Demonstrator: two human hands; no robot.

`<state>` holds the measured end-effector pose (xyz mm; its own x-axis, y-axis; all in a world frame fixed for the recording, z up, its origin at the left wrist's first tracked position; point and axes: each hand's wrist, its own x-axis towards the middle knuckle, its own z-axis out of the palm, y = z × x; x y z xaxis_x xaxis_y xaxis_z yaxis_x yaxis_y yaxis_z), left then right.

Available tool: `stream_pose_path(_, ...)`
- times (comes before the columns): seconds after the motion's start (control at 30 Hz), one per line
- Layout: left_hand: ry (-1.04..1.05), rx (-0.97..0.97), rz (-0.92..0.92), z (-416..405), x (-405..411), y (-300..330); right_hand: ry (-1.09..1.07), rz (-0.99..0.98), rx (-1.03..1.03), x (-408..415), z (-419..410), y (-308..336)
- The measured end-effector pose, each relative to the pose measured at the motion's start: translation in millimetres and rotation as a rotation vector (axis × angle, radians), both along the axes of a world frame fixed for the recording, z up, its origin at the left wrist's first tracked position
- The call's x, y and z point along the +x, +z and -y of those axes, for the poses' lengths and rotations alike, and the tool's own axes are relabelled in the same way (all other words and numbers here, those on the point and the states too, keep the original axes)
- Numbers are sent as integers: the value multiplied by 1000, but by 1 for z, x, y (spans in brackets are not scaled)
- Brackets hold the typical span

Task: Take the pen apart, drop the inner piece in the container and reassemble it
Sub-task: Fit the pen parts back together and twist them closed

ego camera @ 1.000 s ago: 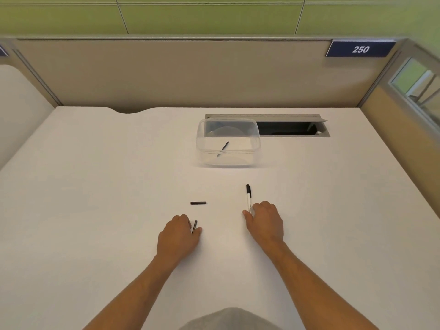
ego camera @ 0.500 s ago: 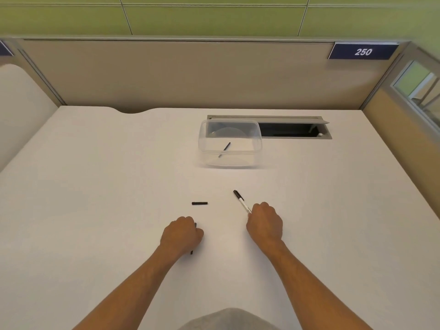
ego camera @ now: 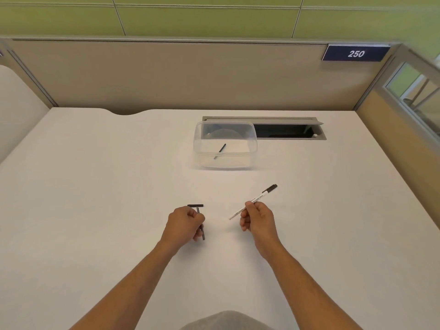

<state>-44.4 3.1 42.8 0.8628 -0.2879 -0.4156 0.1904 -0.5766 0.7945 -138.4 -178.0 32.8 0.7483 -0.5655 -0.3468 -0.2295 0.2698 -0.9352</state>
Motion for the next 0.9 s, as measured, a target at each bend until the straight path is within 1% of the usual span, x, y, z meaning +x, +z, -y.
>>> stream_pose_path(0.07, 47, -119, -40, 3, 1, 1, -40, 41, 123, 0, -1, 2)
stream_pose_path(0.13, 69, -239, -77, 6, 1, 2, -62, 67, 204, 1, -4, 4)
stream_pose_path(0.27, 117, -441, -144, 13, -3, 5, -97, 86, 292, -2, -9, 7)
stream_pose_path(0.4, 188, -571, -156, 17, -8, 10, -104, 108, 350, -5, -14, 6)
stream_pose_path(0.53, 219, -623, -161, 20, -14, 12, -133, 113, 379, -5, -21, 2)
stream_pose_path(0.63, 237, -637, -158, 20, -16, 12, -143, 129, 375, -3, -22, 4)
stream_pose_path(0.77, 291, -702, -154, 19, -15, 12, -167, 139, 369, -4, -21, 5)
stream_pose_path(0.9, 315, -729, -144, 21, -14, 13, -155, 135, 369, -3, -22, 7)
